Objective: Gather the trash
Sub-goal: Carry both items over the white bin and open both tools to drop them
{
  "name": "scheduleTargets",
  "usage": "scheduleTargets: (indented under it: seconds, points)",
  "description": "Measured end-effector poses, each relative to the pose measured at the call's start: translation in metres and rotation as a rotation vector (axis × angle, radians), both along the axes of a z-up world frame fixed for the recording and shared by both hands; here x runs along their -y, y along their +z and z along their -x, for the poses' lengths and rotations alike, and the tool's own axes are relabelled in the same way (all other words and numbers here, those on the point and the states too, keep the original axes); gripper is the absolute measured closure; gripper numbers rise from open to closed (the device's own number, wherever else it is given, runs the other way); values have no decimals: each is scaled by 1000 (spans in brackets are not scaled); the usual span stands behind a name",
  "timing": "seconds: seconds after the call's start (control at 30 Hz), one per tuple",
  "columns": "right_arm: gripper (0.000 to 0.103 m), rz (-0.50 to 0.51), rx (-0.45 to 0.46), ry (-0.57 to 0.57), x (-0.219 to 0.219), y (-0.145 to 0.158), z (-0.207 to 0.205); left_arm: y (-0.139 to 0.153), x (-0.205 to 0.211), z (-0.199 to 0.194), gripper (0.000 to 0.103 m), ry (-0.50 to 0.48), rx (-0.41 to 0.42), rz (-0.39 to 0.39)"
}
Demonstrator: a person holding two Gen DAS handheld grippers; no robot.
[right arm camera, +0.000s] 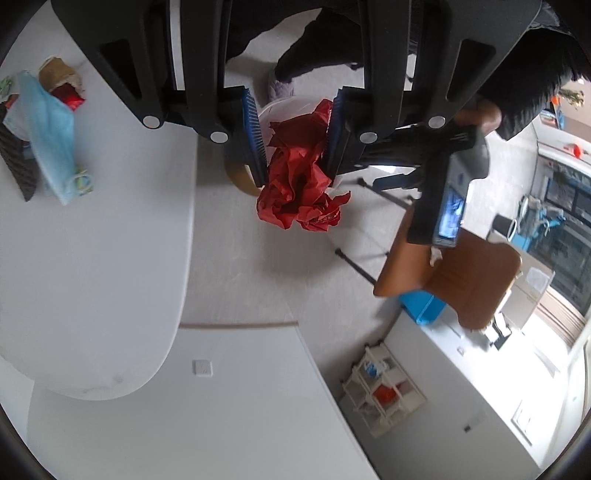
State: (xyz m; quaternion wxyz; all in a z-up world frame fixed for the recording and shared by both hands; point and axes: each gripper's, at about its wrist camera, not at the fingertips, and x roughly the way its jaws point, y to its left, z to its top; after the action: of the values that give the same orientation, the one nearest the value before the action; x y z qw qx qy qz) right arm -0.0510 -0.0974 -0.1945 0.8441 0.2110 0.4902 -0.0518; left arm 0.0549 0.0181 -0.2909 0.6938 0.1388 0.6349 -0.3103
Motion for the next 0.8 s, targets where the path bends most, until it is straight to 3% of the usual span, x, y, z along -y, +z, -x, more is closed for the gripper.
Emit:
scheduleTargets:
  seconds: [0.13,0.3,0.43,0.53,0.6,0.67,0.8]
  points:
    - [71,16,-35,23,-17,-17,-13,-8,-11,-7,26,4,-14,-12]
    - [68,26,-54,72,-32,-45,-31,25,-48,-20,20,71,74,25]
    - [66,36,-95,137,-52,-93,-53,59,-77,-29,20,111,138,83]
    - [56,41,-146,180,-69,-138,-69,76,-91,-33,19,152,173,92]
    - [41,62,-181,197,-79,-164,-77,81,-97,-35,18,175,189,92]
    - [18,97,-214,207,-88,-190,-84,86,-103,-35,18,194,202,99]
    - [16,129,-281,218,-96,-213,-88,90,-101,-36,18,185,221,93]
